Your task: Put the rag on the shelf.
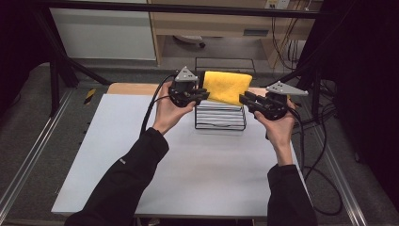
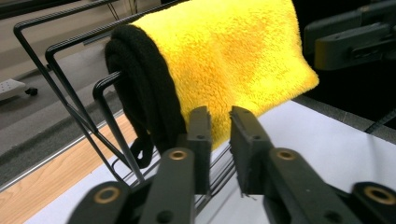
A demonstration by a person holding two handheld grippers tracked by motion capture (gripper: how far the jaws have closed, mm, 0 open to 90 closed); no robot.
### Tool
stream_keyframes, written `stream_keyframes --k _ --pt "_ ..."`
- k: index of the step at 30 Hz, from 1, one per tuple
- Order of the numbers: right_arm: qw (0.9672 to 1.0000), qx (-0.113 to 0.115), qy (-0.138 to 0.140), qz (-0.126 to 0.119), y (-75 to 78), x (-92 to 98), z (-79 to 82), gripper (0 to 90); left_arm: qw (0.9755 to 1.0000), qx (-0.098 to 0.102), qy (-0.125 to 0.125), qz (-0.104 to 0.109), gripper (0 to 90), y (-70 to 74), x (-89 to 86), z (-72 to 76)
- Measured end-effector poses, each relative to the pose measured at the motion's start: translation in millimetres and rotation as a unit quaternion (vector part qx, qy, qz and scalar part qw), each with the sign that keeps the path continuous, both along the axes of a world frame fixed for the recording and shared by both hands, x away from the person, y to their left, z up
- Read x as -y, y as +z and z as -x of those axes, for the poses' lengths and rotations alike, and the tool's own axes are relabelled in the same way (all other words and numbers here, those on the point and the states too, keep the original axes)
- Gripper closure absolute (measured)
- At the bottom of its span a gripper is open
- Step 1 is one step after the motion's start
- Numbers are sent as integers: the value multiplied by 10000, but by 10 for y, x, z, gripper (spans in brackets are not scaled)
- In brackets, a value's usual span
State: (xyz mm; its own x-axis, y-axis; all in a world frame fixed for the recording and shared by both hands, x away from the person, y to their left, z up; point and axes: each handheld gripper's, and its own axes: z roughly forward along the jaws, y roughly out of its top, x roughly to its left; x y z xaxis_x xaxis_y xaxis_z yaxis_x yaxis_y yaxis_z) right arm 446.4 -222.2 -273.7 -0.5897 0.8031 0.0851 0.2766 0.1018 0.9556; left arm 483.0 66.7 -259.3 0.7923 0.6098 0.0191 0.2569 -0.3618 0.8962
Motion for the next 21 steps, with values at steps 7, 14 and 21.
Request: stream_keyframes --k 7,14,21 --pt "10000 -32 42 14 99 28 116 431 9998 -95 67 -171 536 7 -149 126" --pt "9996 -266 34 109 45 20 203 230 9991 -240 136 -329 366 -75 -406 309" --pt "9986 -456 66 264 -105 2 298 103 9983 -417 198 -366 221 -270 -732 478"
